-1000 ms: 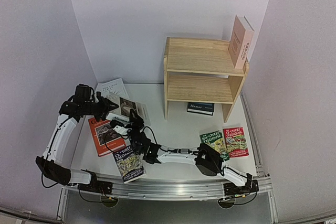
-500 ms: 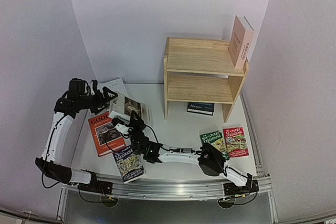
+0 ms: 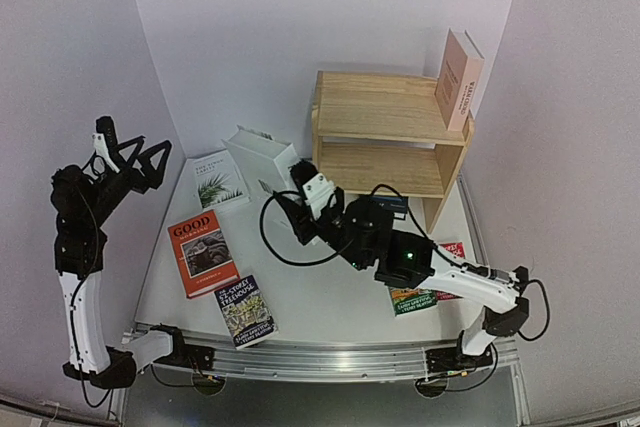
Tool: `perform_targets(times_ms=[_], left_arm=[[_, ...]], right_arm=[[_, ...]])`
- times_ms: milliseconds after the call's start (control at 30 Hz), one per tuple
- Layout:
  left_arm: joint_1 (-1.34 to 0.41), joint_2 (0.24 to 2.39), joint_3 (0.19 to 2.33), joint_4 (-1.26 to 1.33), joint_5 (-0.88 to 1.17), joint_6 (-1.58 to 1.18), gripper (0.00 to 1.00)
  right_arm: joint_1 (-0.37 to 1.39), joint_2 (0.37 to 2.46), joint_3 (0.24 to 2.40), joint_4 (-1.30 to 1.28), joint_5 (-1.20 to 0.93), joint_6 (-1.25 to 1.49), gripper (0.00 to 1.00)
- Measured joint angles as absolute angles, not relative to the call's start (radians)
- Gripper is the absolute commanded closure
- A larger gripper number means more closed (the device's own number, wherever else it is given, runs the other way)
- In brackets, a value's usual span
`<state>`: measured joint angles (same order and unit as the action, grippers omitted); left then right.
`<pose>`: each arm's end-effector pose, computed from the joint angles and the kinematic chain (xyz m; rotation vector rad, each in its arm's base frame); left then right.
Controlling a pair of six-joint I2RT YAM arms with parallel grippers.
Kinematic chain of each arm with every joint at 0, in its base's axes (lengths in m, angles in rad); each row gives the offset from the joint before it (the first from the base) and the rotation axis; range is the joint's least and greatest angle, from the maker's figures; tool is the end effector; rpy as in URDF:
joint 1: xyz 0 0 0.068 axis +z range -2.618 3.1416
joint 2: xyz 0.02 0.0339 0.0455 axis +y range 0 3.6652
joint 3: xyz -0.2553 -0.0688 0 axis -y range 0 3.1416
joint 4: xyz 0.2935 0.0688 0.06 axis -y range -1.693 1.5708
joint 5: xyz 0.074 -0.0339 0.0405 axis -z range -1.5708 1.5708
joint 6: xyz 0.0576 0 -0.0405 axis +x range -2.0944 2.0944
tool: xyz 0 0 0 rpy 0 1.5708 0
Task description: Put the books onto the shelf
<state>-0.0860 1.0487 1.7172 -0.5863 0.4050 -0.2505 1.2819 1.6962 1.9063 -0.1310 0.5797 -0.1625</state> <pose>0.2096 -0.0408 0.5742 0.2080 1.5076 -0.5708 0.1580 0.4207 0.4963 -0.6068 1.3964 0.4664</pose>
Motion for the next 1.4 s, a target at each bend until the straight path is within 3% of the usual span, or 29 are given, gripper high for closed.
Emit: perform_targets(times_ms=[267, 467, 733, 1167, 1300, 1400], left_arm=[[-0.086, 0.982, 1.518, -0.567, 0.450, -0.205, 0.00], [-0.086, 0.943, 1.385, -0.596, 0.480, -0.179, 0.00], [-0.086, 0.882, 1.355, -0.606, 0.486, -0.148, 0.00], [-0.086, 0.855, 1.339, -0.633, 0.485, -0.145, 0.00], [-0.086, 0.851, 1.332, -0.646, 0.485, -0.146, 0.00], [-0.086, 0.851, 1.332, -0.647, 0.485, -0.146, 0.00]], right_arm=[[1.225, 1.661, 2.071, -0.155, 0.625, -0.219, 0.92], [0.996, 1.626, 2.075, -0.103, 0.712, -0.303, 0.92], [0.734, 1.610, 2.000, 0.009, 0.767, -0.350, 0.92], [0.549, 1.659, 1.928, 0.129, 0.772, -0.298, 0.88], [0.530, 1.677, 1.928, 0.137, 0.757, -0.261, 0.83], [0.522, 1.691, 1.928, 0.142, 0.750, -0.246, 0.69]])
